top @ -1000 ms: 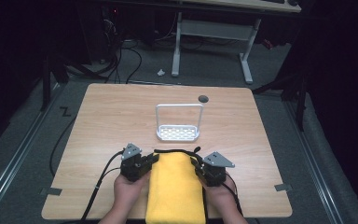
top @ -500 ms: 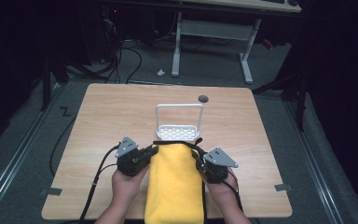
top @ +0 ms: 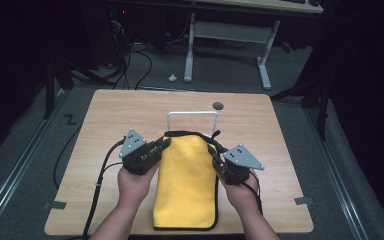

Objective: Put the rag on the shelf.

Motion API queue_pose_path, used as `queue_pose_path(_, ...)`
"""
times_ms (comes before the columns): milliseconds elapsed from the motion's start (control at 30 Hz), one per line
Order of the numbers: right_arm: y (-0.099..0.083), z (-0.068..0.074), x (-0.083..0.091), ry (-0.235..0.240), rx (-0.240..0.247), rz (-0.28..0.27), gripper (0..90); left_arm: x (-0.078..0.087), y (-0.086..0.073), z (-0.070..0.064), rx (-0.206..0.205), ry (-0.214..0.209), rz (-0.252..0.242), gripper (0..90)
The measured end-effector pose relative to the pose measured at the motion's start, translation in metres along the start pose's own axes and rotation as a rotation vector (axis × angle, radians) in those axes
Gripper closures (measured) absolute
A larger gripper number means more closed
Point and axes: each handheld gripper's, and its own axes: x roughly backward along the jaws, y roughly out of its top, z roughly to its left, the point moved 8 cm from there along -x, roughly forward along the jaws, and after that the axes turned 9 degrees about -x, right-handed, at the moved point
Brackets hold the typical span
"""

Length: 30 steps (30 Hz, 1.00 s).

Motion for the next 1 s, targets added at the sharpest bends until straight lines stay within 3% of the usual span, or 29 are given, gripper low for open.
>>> queue_pose_path(633, 0.072, -0.001, 0.015, -0.01, 0.036, -0.137, 78.3, 0.011, 0.076, 0.002, -0.085, 0.018, -0.115, 83.5)
queue_pose_path(1000, 0.098, -0.008, 0.018, -0.017, 0.042, -0.171, 78.3, 0.007, 0.101, 0.003, -0.132, 0.016, -0.145, 83.5)
